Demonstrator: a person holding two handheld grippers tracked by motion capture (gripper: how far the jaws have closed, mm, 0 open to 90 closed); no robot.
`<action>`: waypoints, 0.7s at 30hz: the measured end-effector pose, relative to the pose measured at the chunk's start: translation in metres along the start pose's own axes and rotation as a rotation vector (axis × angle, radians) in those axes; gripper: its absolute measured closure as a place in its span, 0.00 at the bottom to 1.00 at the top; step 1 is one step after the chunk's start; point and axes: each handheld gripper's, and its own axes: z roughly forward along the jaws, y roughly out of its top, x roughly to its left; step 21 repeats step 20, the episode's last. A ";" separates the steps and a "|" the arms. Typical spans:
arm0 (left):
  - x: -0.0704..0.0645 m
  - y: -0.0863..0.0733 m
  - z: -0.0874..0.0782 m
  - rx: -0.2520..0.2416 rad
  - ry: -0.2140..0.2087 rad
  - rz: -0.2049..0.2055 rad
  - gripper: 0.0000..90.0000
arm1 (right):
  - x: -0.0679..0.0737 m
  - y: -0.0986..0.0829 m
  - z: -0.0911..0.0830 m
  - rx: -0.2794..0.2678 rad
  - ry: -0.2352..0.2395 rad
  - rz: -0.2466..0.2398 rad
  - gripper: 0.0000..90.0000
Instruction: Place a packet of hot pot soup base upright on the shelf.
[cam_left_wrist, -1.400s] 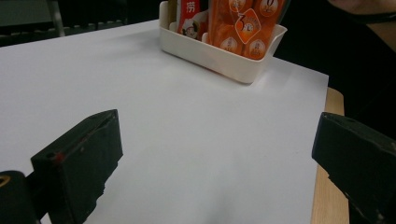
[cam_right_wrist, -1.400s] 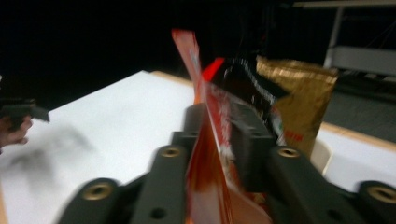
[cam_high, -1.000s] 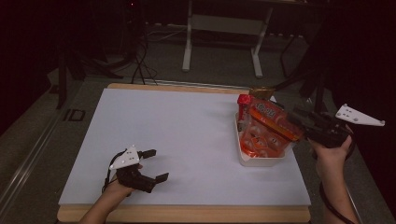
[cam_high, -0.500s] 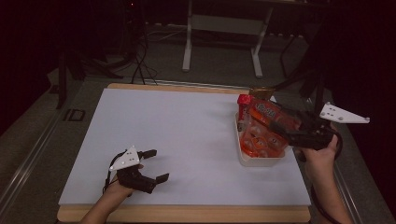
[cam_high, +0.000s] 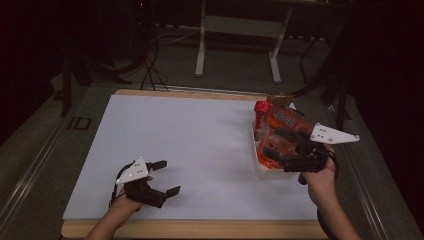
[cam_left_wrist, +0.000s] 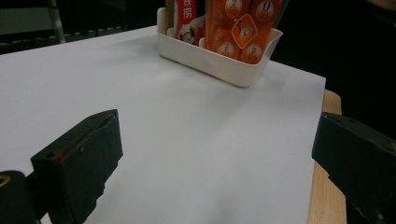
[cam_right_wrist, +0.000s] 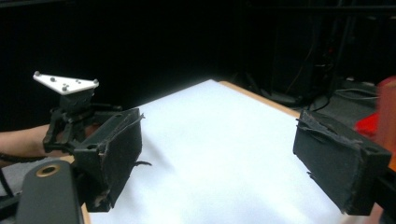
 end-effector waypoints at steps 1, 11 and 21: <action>0.000 0.000 0.000 0.000 0.000 0.001 0.03 | 0.001 -0.003 0.002 0.005 0.006 0.004 0.17; -0.001 0.000 -0.001 -0.001 0.000 0.006 0.03 | 0.008 -0.043 0.020 0.063 0.043 0.019 0.17; -0.001 0.000 -0.001 -0.003 0.005 0.015 0.03 | 0.009 -0.069 0.024 0.120 0.063 0.019 0.18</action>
